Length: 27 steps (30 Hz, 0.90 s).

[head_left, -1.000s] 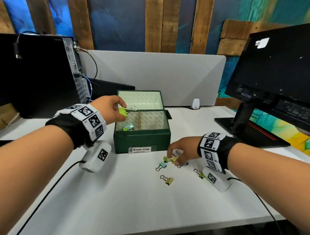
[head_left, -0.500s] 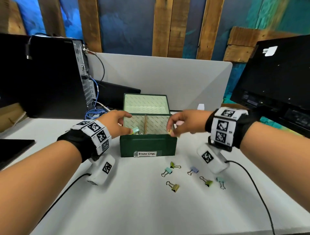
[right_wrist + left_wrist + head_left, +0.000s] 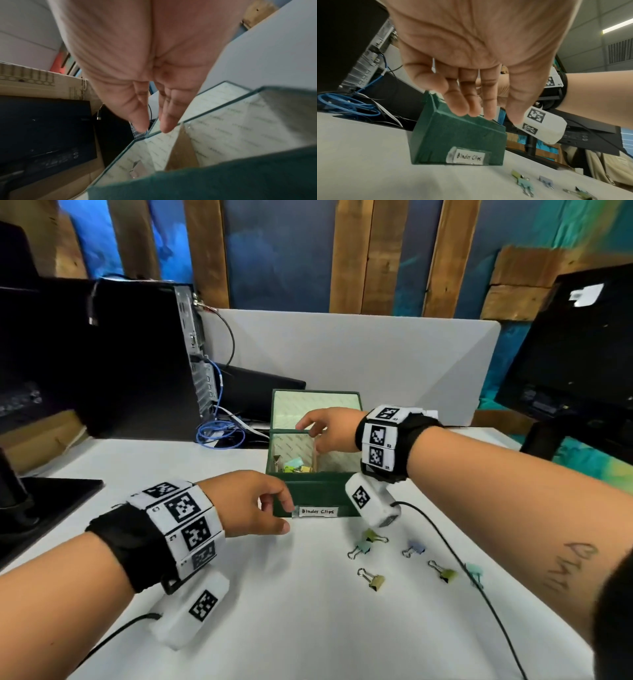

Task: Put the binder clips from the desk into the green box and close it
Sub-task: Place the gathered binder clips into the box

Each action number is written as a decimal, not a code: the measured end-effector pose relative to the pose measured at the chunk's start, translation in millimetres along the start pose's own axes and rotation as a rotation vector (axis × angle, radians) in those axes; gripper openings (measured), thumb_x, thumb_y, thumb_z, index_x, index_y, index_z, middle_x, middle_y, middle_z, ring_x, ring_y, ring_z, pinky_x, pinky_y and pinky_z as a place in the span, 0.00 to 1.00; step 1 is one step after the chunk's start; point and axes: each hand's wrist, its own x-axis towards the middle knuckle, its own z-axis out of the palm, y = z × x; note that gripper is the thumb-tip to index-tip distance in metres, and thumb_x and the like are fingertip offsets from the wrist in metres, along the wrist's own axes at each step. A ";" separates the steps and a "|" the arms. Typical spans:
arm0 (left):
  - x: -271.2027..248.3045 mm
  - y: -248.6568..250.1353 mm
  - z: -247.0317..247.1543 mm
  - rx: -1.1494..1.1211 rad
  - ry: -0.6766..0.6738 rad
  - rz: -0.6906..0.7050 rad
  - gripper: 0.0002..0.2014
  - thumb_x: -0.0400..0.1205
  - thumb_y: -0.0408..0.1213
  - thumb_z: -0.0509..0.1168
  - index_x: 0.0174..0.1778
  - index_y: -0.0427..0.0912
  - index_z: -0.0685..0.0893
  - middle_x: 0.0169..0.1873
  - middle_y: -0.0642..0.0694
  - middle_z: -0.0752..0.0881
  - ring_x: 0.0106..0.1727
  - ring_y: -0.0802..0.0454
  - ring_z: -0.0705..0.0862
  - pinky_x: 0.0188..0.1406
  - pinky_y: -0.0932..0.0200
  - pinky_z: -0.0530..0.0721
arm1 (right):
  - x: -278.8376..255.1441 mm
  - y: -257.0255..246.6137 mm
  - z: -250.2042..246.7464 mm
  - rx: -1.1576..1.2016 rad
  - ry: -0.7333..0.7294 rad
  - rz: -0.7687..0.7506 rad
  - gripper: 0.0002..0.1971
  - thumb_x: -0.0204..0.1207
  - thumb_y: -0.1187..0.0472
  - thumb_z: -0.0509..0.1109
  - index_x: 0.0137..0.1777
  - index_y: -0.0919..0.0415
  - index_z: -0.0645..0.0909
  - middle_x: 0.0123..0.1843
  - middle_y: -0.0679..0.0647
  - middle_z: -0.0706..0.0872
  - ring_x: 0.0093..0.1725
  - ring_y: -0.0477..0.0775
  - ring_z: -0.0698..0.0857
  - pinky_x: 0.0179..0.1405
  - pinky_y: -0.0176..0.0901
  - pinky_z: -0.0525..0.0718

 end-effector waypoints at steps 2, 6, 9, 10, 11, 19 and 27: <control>7.5 7.1 7.4 0.017 -0.038 0.035 0.13 0.74 0.48 0.72 0.53 0.55 0.84 0.34 0.55 0.81 0.32 0.61 0.77 0.40 0.65 0.77 | -20.2 15.5 -5.9 0.032 0.052 -0.029 0.20 0.74 0.69 0.67 0.62 0.48 0.80 0.58 0.48 0.82 0.52 0.49 0.82 0.50 0.35 0.79; 25.7 28.0 26.3 0.073 -0.129 0.082 0.19 0.72 0.53 0.71 0.58 0.58 0.81 0.38 0.59 0.78 0.37 0.60 0.77 0.48 0.61 0.79 | -72.2 51.3 -10.9 -0.086 -0.004 0.009 0.16 0.74 0.70 0.62 0.54 0.50 0.83 0.52 0.45 0.82 0.43 0.45 0.79 0.39 0.30 0.75; 34.6 48.3 39.4 0.117 -0.189 0.099 0.24 0.71 0.56 0.71 0.64 0.60 0.77 0.47 0.59 0.78 0.44 0.58 0.78 0.44 0.64 0.79 | -104.7 74.7 -2.3 -0.243 -0.236 0.085 0.19 0.76 0.67 0.62 0.62 0.49 0.82 0.58 0.44 0.82 0.53 0.48 0.80 0.52 0.34 0.75; 37.2 55.3 43.5 0.132 -0.208 0.106 0.26 0.71 0.57 0.70 0.65 0.60 0.76 0.49 0.59 0.78 0.47 0.57 0.78 0.41 0.66 0.77 | -113.1 81.0 1.9 -0.266 -0.304 0.107 0.20 0.76 0.66 0.62 0.65 0.47 0.80 0.63 0.45 0.81 0.57 0.48 0.81 0.57 0.36 0.75; 39.3 60.5 46.4 0.147 -0.222 0.108 0.27 0.71 0.58 0.70 0.65 0.61 0.75 0.51 0.59 0.78 0.48 0.57 0.78 0.39 0.67 0.76 | -118.7 85.3 7.1 -0.272 -0.351 0.118 0.22 0.77 0.65 0.63 0.67 0.45 0.78 0.68 0.45 0.79 0.61 0.49 0.80 0.62 0.37 0.75; 42.5 85.9 66.0 0.235 -0.316 0.144 0.26 0.69 0.58 0.72 0.63 0.62 0.78 0.52 0.56 0.78 0.49 0.55 0.77 0.54 0.62 0.76 | -119.7 77.8 34.6 -0.339 -0.436 -0.085 0.32 0.78 0.66 0.65 0.80 0.47 0.62 0.84 0.46 0.59 0.81 0.49 0.62 0.77 0.43 0.61; 39.7 93.2 68.4 0.317 -0.307 0.154 0.28 0.68 0.57 0.74 0.64 0.63 0.76 0.57 0.55 0.78 0.52 0.55 0.78 0.47 0.61 0.73 | -139.9 84.5 24.5 -0.318 -0.487 0.008 0.27 0.77 0.71 0.57 0.74 0.49 0.72 0.70 0.49 0.77 0.70 0.51 0.76 0.68 0.36 0.68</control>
